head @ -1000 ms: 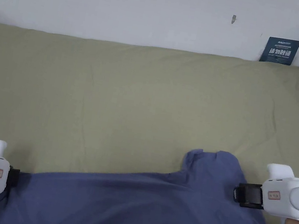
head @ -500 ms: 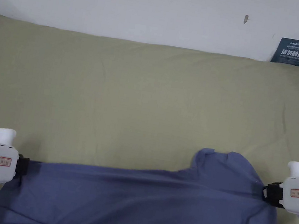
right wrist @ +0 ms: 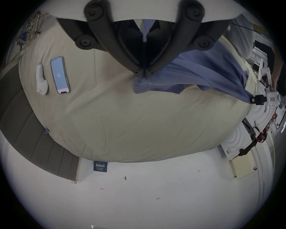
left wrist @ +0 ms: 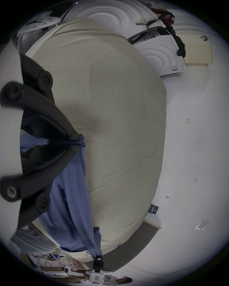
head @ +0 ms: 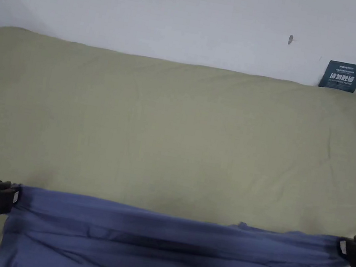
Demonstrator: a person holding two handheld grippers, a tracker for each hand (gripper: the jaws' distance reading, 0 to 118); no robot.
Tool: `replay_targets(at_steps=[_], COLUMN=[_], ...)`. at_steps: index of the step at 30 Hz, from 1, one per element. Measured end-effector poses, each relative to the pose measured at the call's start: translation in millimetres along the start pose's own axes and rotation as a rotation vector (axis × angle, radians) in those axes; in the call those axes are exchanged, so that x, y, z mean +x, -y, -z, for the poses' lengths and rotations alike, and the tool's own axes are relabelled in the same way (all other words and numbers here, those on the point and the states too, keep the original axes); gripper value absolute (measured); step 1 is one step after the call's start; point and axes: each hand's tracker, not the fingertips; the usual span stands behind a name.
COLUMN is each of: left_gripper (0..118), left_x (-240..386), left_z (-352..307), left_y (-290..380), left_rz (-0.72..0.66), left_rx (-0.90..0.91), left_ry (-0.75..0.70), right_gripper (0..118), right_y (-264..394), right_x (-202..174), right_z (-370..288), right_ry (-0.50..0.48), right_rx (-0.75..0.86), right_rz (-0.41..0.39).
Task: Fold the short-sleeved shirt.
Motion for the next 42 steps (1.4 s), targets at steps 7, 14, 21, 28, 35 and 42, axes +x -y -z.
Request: replay_targets(at_steps=[7, 14, 21, 28, 35, 42], left_gripper=[5, 5, 118, 86, 2, 2], left_x=[-15.1, -22.0, -12.8, 67.0, 133.4, 140.3], left_z=[-18.9, -2.9, -31.5, -85.3, -110.5, -116.4], left_y=[67.8, 104.0, 81.7, 1.0, 2.9, 7.6], left_rz=[-0.001, -0.015, -0.03, -0.004, 0.018, 0.092], left_rx=[0.014, -0.037, 0.009, 0.346, 0.655, 0.677], left_ry=[0.028, 0.035, 0.003, 0.009, -0.096, -0.141], right_gripper=[4, 4, 116, 94, 3, 3], right_y=[73.1, 108.5, 93.2, 17.8, 9.2, 13.0], right_x=[-5.7, 2.8, 2.4, -62.9, -132.1, -138.6], right_z=[-20.9, 6.7, -12.4, -64.9, -86.3, -82.1], right_ry=[0.011, 0.025, 0.093, -0.009, 0.181, 0.179], right_rx=[-0.023, -0.136, -0.067, 0.293, 0.592, 0.598], right_rz=[-0.049, -0.029, -0.011, 0.055, -0.016, -0.003])
